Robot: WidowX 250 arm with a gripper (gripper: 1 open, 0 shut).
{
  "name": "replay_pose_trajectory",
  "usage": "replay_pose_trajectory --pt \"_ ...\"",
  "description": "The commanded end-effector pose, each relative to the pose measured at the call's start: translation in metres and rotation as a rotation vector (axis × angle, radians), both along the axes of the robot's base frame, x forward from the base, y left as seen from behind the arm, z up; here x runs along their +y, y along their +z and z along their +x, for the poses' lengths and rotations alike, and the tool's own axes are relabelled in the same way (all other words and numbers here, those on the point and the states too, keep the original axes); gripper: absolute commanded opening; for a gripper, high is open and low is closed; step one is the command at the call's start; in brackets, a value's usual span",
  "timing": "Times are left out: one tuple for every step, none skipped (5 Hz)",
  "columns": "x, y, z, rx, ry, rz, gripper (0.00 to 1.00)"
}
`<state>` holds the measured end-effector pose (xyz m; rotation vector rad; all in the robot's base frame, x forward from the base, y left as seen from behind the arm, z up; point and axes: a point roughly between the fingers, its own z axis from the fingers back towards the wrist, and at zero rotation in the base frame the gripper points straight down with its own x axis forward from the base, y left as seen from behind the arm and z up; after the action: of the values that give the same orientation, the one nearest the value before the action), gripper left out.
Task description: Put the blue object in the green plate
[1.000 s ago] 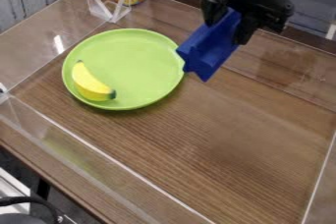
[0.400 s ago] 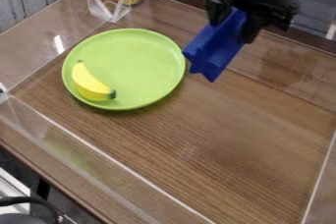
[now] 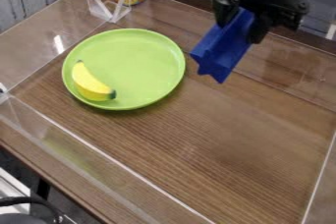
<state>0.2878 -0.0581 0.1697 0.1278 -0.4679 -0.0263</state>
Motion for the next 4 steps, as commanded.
replay_pose_trajectory --pt "-0.001 0.008 0.004 -0.043 -0.009 -0.007 0.00" --pt "0.001 0.006 0.005 -0.045 -0.005 -0.011 0.00" --pt "0.006 0.005 0.006 -0.048 0.011 -0.011 0.00" --pt "0.015 0.001 -0.008 -0.033 0.026 -0.008 0.00"
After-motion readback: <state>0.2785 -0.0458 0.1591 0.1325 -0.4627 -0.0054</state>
